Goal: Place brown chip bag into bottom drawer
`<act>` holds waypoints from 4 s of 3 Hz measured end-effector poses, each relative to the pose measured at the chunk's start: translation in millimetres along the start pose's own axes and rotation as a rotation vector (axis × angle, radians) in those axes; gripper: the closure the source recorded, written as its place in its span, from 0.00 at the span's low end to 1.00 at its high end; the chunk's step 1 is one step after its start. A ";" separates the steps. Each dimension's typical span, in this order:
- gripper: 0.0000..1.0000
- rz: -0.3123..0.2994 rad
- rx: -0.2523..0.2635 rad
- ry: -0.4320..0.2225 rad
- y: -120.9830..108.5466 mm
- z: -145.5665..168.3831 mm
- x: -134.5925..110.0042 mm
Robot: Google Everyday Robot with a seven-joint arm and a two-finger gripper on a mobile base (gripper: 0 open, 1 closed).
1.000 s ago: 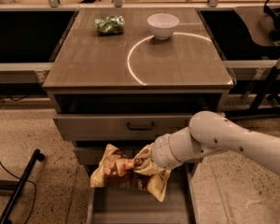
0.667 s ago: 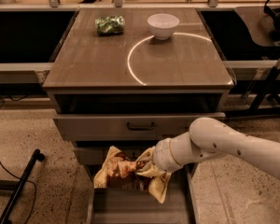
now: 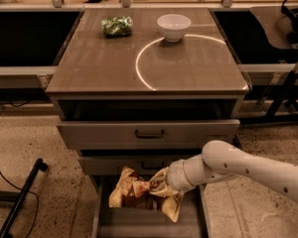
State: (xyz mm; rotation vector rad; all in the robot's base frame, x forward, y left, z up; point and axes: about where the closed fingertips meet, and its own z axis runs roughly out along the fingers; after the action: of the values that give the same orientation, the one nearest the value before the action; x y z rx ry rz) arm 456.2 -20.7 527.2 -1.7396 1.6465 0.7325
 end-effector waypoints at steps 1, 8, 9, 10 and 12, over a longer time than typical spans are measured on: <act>1.00 0.042 -0.026 0.006 0.6 28.0 34.3; 1.00 0.172 0.039 0.133 -18.9 150.7 174.0; 1.00 0.201 0.033 0.137 -19.8 168.5 191.3; 1.00 0.221 0.037 0.146 -18.8 181.7 201.1; 1.00 0.217 0.004 0.131 -16.5 213.5 199.6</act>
Offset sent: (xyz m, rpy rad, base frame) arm 0.0083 0.0045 -0.1186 -0.0229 0.1394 -0.0159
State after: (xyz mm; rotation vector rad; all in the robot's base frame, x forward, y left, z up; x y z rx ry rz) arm 491.1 12.2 238.4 -1.6528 1.9472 0.7247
